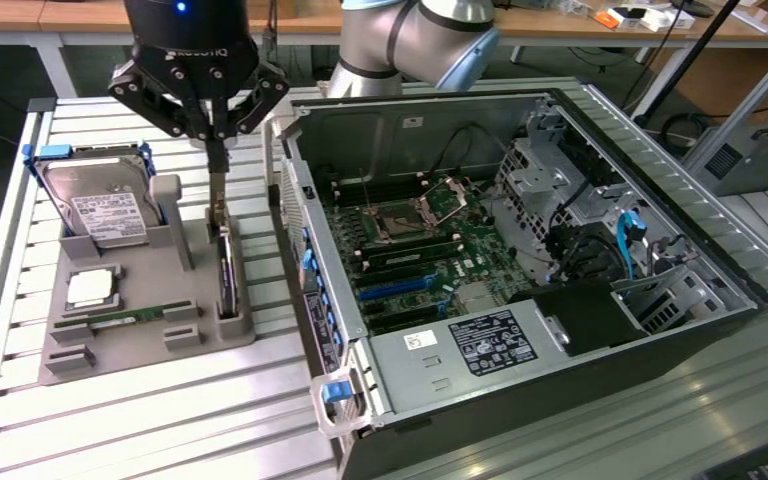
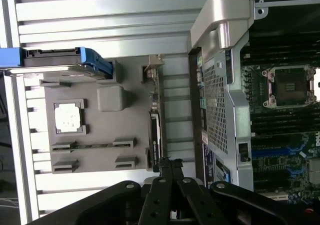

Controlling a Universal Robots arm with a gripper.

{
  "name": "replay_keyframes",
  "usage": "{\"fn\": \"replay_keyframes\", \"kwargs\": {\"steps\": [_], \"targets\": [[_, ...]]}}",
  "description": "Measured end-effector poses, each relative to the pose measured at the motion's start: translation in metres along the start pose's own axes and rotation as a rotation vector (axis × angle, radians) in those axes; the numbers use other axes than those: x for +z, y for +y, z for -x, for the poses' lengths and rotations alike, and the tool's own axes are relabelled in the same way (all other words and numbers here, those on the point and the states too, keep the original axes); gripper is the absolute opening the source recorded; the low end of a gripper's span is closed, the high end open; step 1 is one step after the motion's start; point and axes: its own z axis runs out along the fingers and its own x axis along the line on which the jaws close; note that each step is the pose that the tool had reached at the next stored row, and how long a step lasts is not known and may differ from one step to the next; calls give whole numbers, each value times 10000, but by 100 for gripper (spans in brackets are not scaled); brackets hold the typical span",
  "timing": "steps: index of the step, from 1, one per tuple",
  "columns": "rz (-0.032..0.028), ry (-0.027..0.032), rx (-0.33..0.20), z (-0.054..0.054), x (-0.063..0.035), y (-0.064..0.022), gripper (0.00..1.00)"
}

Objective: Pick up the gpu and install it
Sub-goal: 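Reach for the gpu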

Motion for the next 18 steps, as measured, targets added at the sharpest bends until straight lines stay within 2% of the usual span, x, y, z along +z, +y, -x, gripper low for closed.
{"fn": "replay_keyframes", "kwargs": {"steps": [18], "targets": [[-4,0,0,-99,-3,-7,11]]}}
